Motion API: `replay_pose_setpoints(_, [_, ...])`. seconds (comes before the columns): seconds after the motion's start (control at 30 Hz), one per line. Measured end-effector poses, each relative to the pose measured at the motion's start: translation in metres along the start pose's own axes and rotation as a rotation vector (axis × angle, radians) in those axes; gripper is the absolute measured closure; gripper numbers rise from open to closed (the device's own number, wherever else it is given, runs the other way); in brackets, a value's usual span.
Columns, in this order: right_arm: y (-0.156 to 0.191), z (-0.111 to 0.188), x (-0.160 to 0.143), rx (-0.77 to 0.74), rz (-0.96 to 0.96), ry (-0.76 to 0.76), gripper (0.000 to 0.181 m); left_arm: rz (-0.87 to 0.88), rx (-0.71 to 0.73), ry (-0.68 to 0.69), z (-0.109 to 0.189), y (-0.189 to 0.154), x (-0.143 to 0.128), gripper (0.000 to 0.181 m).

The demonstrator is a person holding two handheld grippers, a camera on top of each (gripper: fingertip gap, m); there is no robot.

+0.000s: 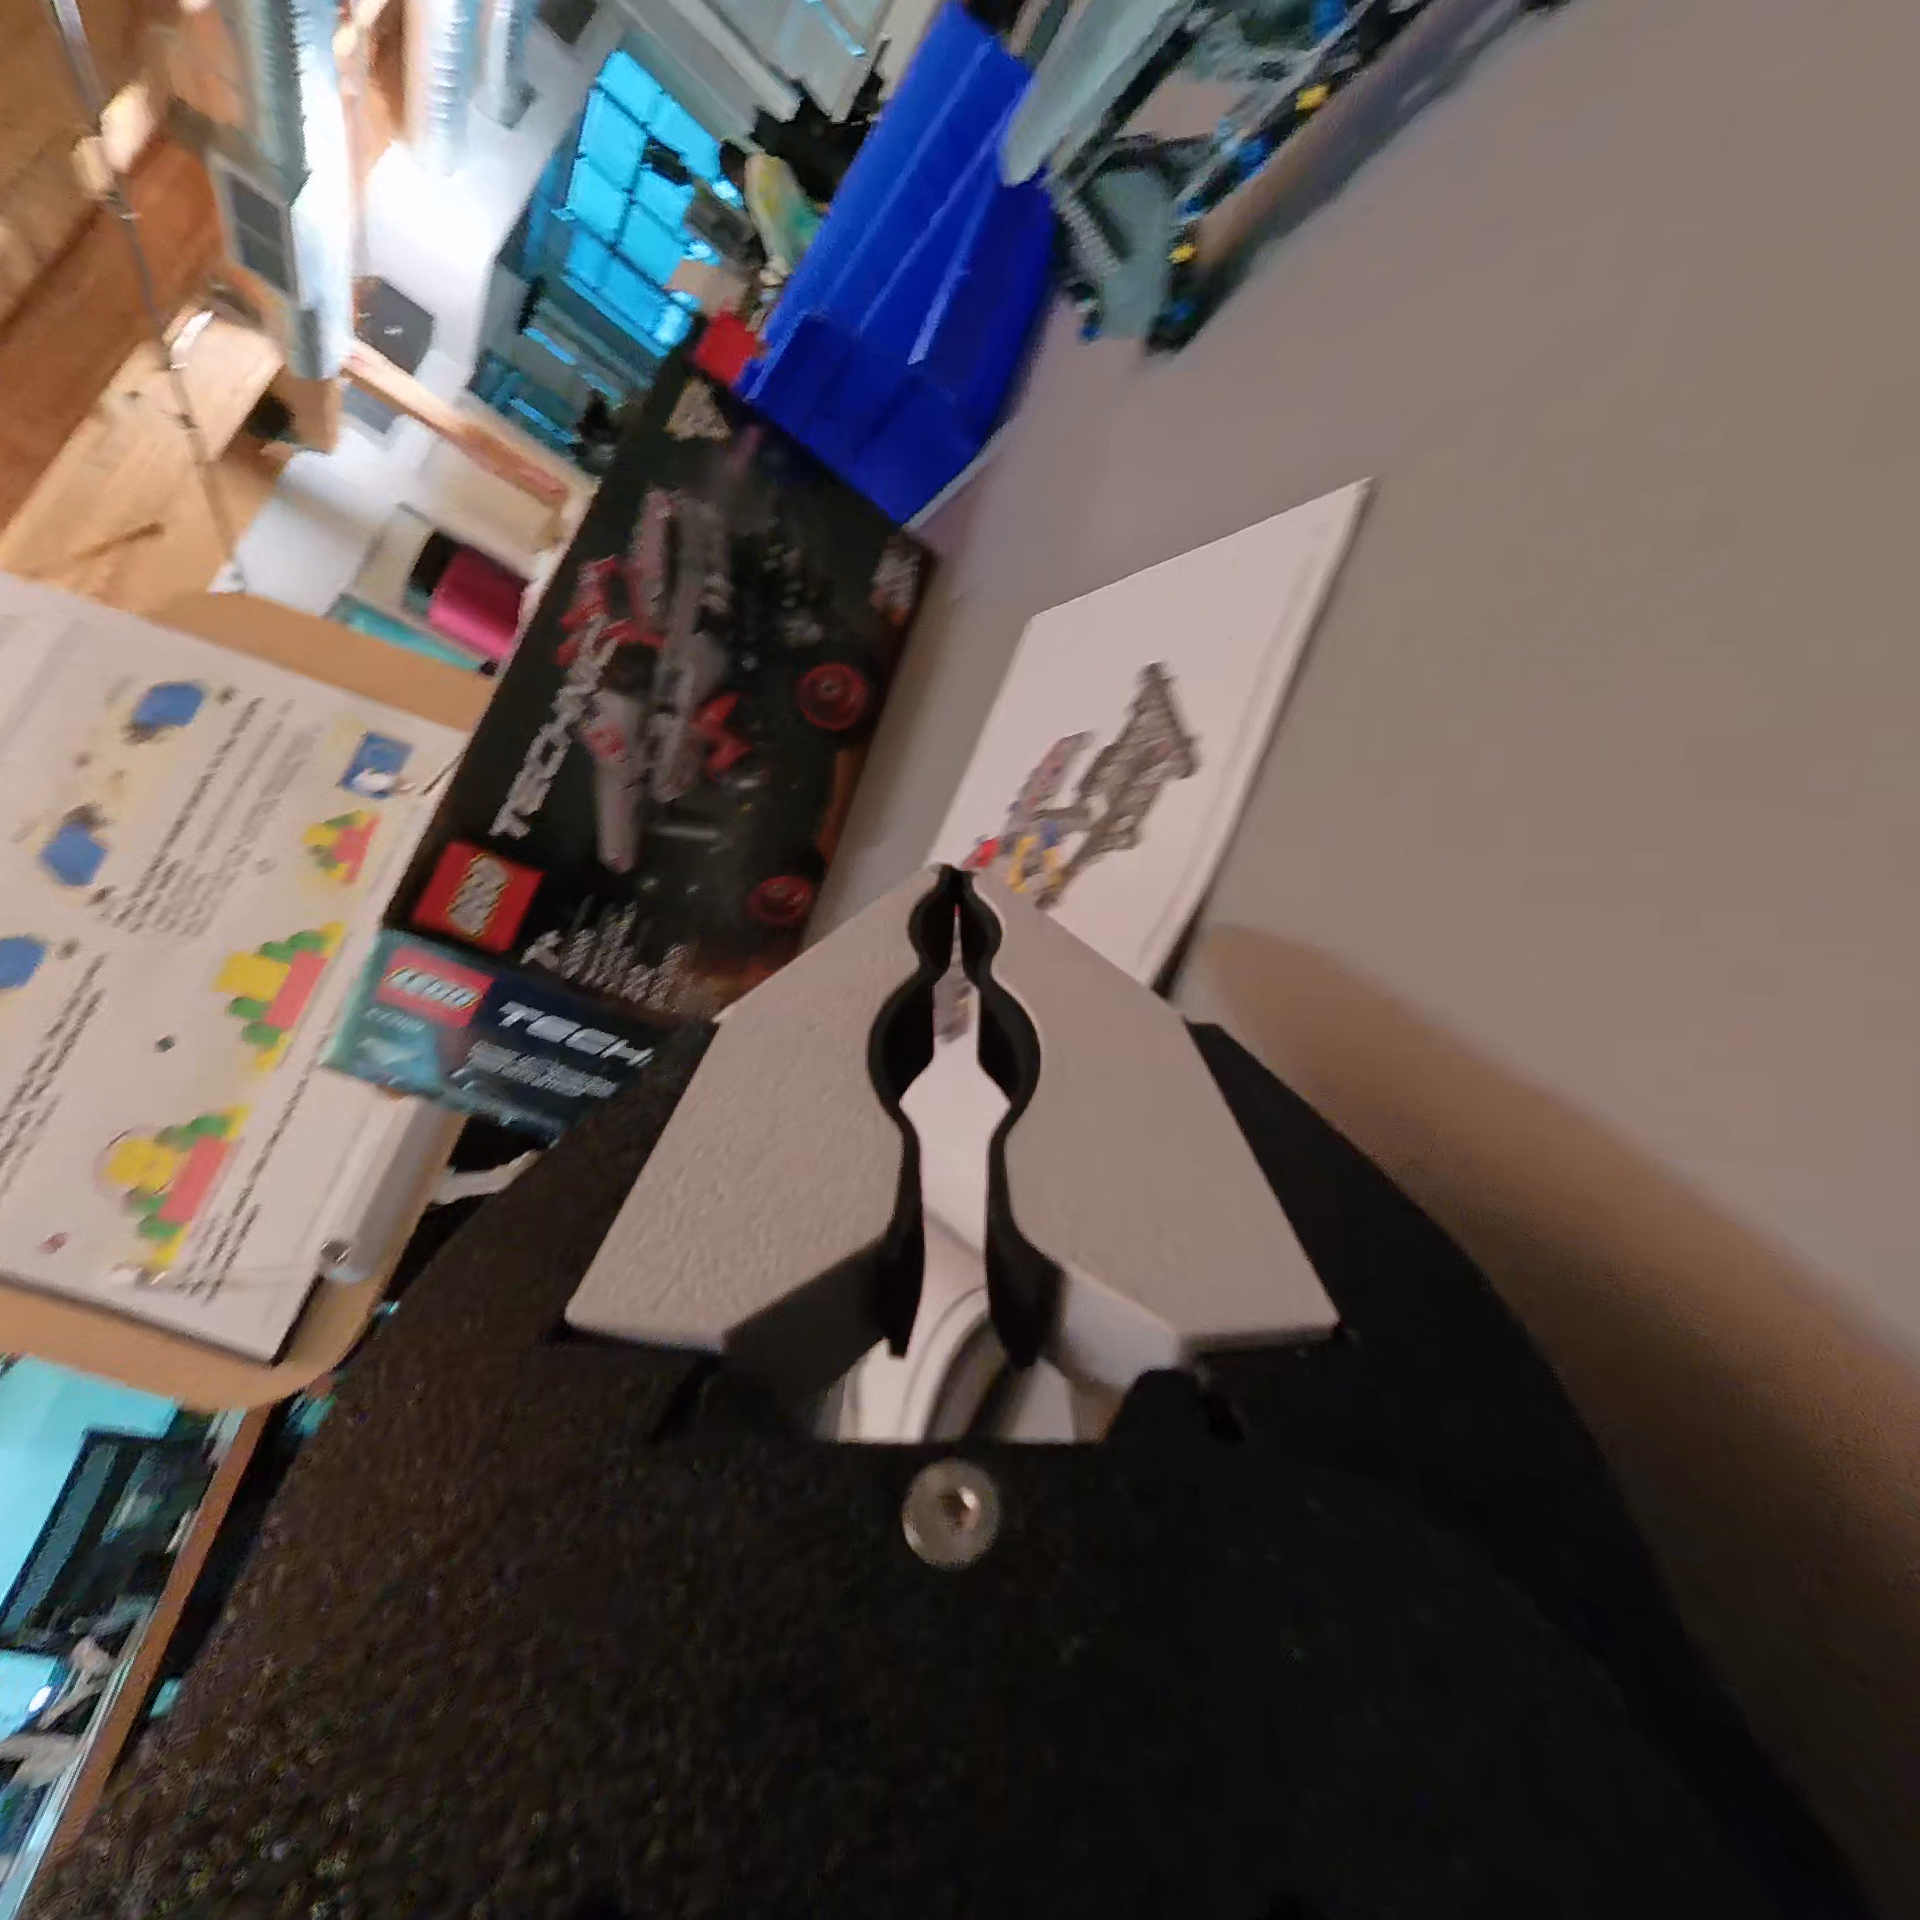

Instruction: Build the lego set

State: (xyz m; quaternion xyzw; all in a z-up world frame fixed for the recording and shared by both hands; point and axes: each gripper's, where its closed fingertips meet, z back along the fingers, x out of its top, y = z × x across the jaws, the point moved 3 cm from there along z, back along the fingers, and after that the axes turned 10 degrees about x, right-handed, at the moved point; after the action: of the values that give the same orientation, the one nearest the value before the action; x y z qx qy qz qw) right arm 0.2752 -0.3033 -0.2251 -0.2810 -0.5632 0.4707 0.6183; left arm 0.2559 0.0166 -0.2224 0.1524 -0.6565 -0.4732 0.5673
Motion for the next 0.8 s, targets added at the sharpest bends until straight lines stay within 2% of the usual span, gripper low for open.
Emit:
replay_pose_setpoints(0.17, [-0.005,0.001,-0.004,-0.033,-0.006,0.024,0.15,-0.073,-0.144,-0.048,0.007,-0.033,0.014,0.181])
replay_pose_setpoints(0.6, [-0.007,0.001,-0.009,-0.04,-0.016,0.04,0.15,-0.133,-0.172,-0.061,0.008,-0.037,0.007,0.181])
replay_pose_setpoints(0.8, [-0.006,0.005,-0.004,-0.021,-0.042,-0.016,0.133,-0.137,-0.188,-0.098,0.009,-0.04,0.009,0.181])
